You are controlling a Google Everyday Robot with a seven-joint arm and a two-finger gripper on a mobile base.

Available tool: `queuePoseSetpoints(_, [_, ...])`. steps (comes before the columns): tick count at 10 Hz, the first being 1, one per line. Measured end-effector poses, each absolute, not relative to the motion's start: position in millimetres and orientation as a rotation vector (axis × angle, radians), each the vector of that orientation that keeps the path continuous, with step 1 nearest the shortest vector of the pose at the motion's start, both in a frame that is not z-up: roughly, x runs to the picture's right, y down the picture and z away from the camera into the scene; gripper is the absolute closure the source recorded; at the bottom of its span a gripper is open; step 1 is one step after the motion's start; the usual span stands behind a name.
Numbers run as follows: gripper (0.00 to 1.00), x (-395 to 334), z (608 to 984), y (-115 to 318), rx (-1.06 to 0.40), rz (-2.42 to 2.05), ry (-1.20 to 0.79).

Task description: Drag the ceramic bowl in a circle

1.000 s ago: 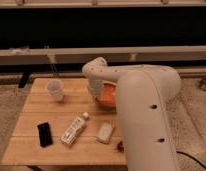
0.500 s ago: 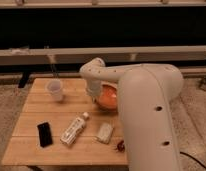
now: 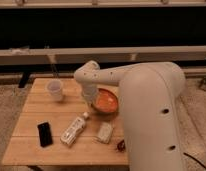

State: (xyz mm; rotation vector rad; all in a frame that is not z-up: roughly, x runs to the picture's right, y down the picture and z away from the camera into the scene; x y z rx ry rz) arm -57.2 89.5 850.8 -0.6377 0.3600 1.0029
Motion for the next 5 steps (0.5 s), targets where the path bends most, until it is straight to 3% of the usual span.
queuePoseSetpoints(5, [1.00,-33,845,92,-0.631,0.998,0.372])
